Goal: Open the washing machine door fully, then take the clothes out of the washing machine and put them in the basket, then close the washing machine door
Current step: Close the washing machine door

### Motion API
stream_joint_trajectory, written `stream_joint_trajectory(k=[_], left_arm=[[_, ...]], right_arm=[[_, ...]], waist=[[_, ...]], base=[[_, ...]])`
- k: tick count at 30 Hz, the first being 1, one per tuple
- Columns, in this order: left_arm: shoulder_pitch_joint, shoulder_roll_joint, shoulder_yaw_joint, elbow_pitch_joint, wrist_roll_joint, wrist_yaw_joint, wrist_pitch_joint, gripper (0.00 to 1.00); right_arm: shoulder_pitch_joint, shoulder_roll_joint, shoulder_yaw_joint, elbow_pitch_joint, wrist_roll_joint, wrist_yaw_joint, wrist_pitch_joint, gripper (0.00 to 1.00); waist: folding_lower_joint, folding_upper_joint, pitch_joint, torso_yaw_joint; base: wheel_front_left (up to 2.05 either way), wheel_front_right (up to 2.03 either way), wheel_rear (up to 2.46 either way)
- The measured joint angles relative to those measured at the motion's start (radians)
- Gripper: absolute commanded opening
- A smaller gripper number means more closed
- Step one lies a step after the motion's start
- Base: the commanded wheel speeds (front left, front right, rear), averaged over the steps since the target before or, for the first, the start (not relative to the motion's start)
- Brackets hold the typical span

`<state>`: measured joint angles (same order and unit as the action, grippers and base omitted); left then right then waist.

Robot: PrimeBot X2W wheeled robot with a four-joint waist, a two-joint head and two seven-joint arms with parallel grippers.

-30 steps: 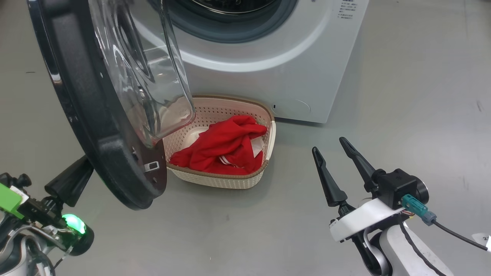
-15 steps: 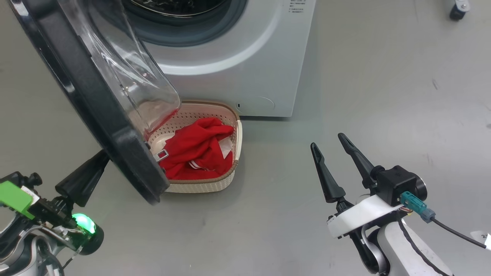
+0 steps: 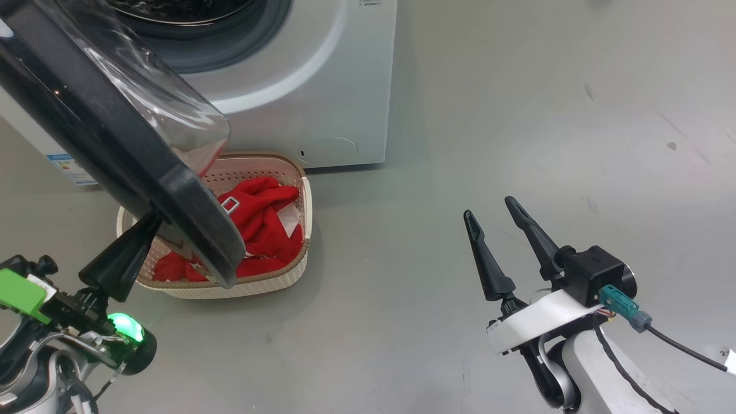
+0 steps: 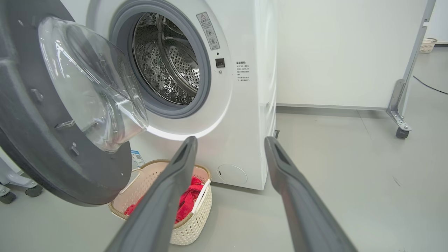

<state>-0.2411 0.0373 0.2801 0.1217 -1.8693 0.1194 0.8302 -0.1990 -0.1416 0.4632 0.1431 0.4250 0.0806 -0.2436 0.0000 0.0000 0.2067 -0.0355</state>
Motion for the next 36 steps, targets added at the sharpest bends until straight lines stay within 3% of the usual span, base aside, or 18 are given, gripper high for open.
stream_joint_trajectory(k=[24,36], left_arm=[[-0.043,-0.004,-0.032,0.032,-0.048,-0.003,-0.190,0.00],[-0.083,-0.004,-0.064,0.105,-0.082,-0.047,-0.291,0.00]], right_arm=[[-0.019,0.033,-0.016,0.016,0.008,0.006,-0.004,1.00],[-0.019,0.042,-0.052,0.018,0.013,0.007,-0.004,1.00]], waist=[[0.0000,0.0000,0.052,-0.200],[0.0000,0.0000,0.053,-0.264]], base=[[0.00,0.00,0.00],[0.00,0.00,0.00]])
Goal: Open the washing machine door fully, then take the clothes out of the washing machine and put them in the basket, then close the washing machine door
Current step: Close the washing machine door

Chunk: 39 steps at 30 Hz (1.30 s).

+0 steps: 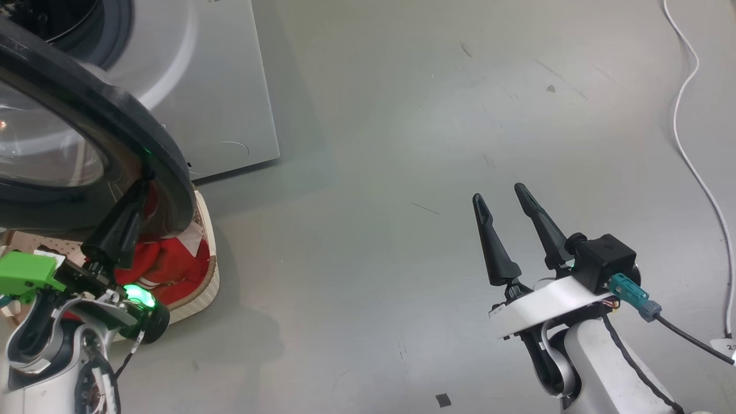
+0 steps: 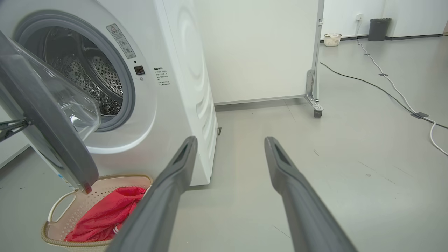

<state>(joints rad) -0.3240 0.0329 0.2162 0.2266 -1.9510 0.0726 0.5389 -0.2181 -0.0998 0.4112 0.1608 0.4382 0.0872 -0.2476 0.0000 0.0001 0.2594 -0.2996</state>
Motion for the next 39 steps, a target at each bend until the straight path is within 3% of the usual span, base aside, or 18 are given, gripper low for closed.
stream_joint_trajectory(k=[10,14,22,29,39], left_arm=[[-0.006,-0.001,-0.080,0.038,0.002,-0.045,-0.018,0.00],[0.004,0.007,-0.171,0.051,0.143,-0.082,-0.002,0.00],[0.085,0.112,-0.336,0.053,0.444,-0.170,-0.006,0.00],[0.094,0.187,-0.360,0.008,0.694,-0.193,-0.158,0.00],[0.124,0.210,-0.375,-0.072,0.954,-0.193,-0.440,0.00]], right_arm=[[0.001,0.001,-0.045,-0.018,-0.002,0.000,0.000,1.00],[0.004,-0.003,-0.062,-0.023,-0.008,0.000,0.000,1.00],[0.021,-0.019,-0.105,-0.035,-0.011,0.000,0.000,1.00],[0.042,-0.033,-0.133,-0.041,-0.018,0.000,0.000,1.00],[0.064,-0.048,-0.136,-0.057,-0.028,0.004,0.000,1.00]], waist=[[0.0000,0.0000,-0.009,0.017],[0.0000,0.0000,-0.020,0.045],[0.0000,-0.0001,-0.047,0.107],[0.0000,0.0000,-0.079,0.173],[0.0000,-0.0001,-0.120,0.265]], base=[[0.00,0.00,0.00],[0.00,0.00,0.00],[0.00,0.00,0.00],[0.00,0.00,0.00],[0.00,0.00,0.00]])
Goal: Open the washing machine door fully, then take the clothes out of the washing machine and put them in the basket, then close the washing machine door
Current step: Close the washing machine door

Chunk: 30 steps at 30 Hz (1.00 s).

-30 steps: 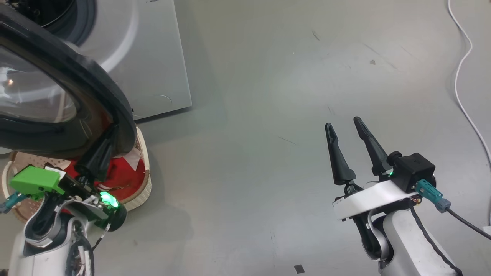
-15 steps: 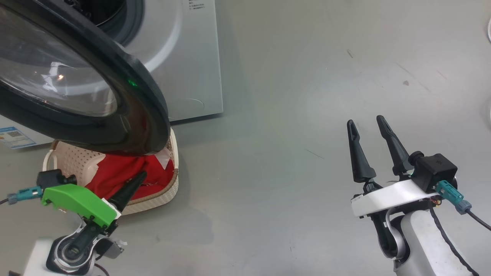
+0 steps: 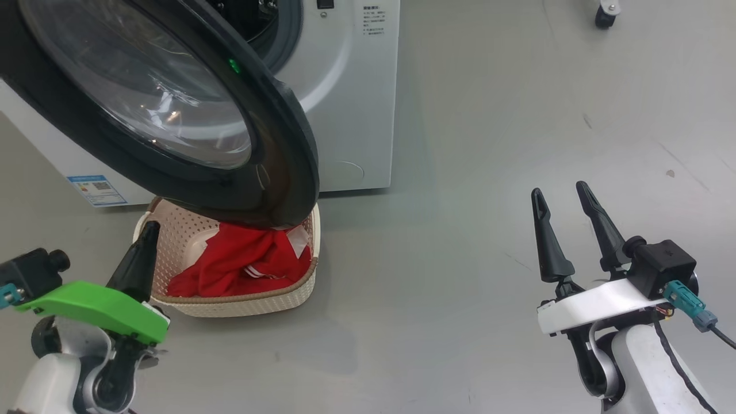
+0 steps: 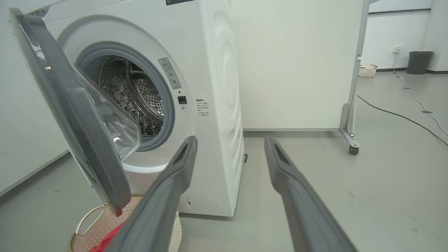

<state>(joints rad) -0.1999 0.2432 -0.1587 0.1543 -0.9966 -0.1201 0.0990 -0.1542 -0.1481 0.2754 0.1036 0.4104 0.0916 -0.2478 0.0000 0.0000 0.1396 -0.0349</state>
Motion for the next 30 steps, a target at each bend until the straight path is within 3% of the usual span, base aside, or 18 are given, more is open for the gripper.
stream_joint_trajectory(k=[6,13,14,15,16,17,30], left_arm=[[0.046,0.025,-0.026,-0.020,0.170,0.000,-0.150,0.00],[0.089,0.023,-0.028,-0.028,0.270,0.002,-0.278,0.00],[0.095,0.018,-0.028,-0.028,0.277,0.008,-0.293,0.11],[0.100,0.014,-0.031,-0.028,0.286,0.011,-0.308,0.36],[0.102,0.012,-0.038,-0.028,0.298,0.016,-0.321,0.63],[0.102,0.008,-0.044,-0.028,0.305,0.018,-0.330,1.00],[0.130,-0.036,-0.067,-0.017,0.377,0.053,-0.339,1.00]], right_arm=[[0.003,0.001,0.001,-0.002,-0.001,0.003,0.000,1.00],[0.011,0.007,0.005,-0.004,-0.007,0.004,0.000,1.00],[0.012,0.008,0.005,-0.005,-0.007,0.004,0.000,1.00],[0.012,0.009,0.005,-0.006,-0.008,0.004,0.000,1.00],[0.014,0.010,0.002,-0.009,-0.008,0.004,0.000,1.00],[0.017,0.010,-0.001,-0.012,-0.008,0.004,0.000,1.00],[0.022,0.019,0.005,-0.011,-0.008,0.004,-0.001,1.00]], waist=[[0.0000,0.0000,-0.017,0.037],[0.0000,0.0000,-0.029,0.056],[0.0000,0.0000,-0.030,0.058],[0.0000,0.0000,-0.030,0.059],[0.0000,0.0000,-0.031,0.062],[0.0000,0.0000,-0.030,0.064],[0.0000,0.0000,-0.027,0.081]], base=[[0.00,0.00,0.00],[0.00,0.00,0.00],[0.00,0.00,0.00],[0.00,0.00,0.00],[0.00,0.00,0.00],[0.00,0.00,0.00],[0.00,0.00,0.00]])
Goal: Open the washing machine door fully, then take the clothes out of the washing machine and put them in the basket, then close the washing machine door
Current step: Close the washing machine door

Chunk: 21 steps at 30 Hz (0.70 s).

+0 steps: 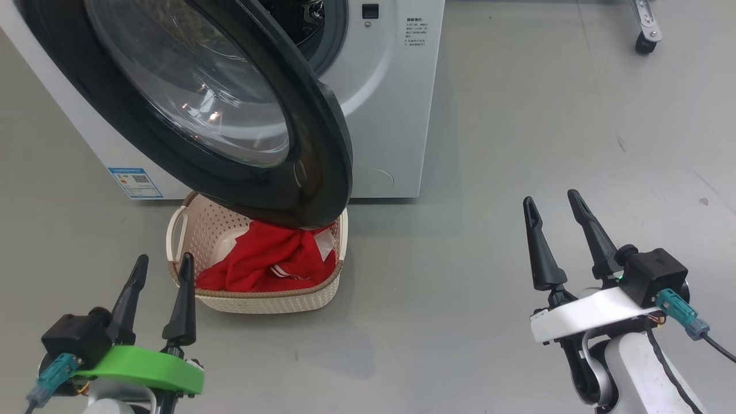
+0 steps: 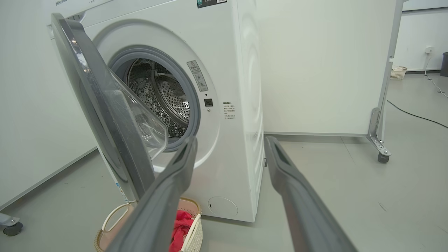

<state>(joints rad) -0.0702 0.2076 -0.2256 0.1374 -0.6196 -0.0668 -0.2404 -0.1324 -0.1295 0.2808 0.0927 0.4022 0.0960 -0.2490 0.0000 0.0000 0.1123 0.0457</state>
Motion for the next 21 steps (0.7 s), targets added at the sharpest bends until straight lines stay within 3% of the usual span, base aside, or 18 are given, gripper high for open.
stream_joint_trajectory(k=[21], left_arm=[[0.000,-0.023,0.000,0.000,0.084,0.001,-0.009,1.00]], right_arm=[[0.001,0.004,-0.002,0.014,-0.009,0.007,0.000,1.00]], waist=[[0.0000,0.0000,-0.005,-0.005]], base=[[0.00,0.00,0.00]])
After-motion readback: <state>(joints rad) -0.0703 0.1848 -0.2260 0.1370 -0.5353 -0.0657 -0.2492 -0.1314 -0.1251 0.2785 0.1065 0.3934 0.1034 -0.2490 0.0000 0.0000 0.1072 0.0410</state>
